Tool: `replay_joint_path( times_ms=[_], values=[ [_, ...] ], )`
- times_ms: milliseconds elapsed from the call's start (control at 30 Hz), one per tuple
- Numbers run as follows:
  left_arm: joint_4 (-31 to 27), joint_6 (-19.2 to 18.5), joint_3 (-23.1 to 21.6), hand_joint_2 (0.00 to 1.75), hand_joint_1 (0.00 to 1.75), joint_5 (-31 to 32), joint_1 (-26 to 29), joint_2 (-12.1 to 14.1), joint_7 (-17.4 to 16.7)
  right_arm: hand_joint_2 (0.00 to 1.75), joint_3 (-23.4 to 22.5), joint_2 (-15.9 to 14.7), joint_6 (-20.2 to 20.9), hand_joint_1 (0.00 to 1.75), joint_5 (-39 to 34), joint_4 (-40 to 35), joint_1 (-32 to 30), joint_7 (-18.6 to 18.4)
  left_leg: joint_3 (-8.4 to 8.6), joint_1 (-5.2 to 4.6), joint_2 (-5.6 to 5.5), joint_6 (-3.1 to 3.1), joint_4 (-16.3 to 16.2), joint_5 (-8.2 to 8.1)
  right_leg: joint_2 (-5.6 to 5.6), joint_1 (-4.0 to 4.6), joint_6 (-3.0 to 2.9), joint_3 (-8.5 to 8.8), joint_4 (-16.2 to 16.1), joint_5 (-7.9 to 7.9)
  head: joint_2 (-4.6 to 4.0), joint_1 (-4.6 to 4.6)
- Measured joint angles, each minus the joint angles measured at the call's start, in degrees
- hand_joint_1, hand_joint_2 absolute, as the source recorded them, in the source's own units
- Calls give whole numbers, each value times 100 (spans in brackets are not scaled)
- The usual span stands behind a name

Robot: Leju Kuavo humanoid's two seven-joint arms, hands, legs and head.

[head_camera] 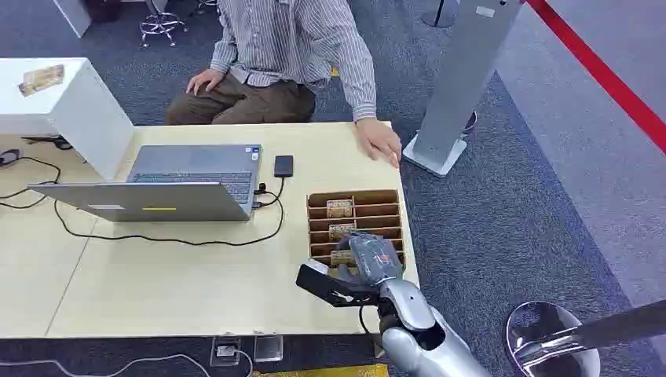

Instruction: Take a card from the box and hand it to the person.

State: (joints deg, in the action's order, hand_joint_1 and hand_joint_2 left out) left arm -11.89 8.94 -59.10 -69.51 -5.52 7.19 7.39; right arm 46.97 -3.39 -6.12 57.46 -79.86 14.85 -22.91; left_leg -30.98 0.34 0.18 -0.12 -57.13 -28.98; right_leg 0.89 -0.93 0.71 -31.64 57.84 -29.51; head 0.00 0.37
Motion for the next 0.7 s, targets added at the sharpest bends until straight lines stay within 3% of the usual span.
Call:
replay_joint_path(
  times_ms=[67,133,167,533,700],
  values=[
    [0,0,0,0,0,0,0,0,2,175,0,4,-2,99,0,13,8,2,0,0,0,0,0,0,0,0,0,0,0,0,0,0],
    [0,0,0,0,0,0,0,0,7,175,0,7,-15,134,-4,28,15,7,0,0,0,0,0,0,0,0,0,0,0,0,2,0],
    [0,0,-2,0,0,0,0,0,13,175,0,9,-26,140,-7,37,16,9,0,0,0,0,0,0,0,0,0,0,0,0,0,0],
    [0,0,-9,0,0,2,0,0,46,175,0,11,-70,161,-44,61,18,20,0,0,0,0,0,0,0,0,0,0,0,0,0,0],
    [0,2,-44,0,0,59,-1,0,98,175,0,11,-74,157,-50,66,20,20,0,0,0,0,0,0,0,0,0,0,0,0,0,0]
  ],
)
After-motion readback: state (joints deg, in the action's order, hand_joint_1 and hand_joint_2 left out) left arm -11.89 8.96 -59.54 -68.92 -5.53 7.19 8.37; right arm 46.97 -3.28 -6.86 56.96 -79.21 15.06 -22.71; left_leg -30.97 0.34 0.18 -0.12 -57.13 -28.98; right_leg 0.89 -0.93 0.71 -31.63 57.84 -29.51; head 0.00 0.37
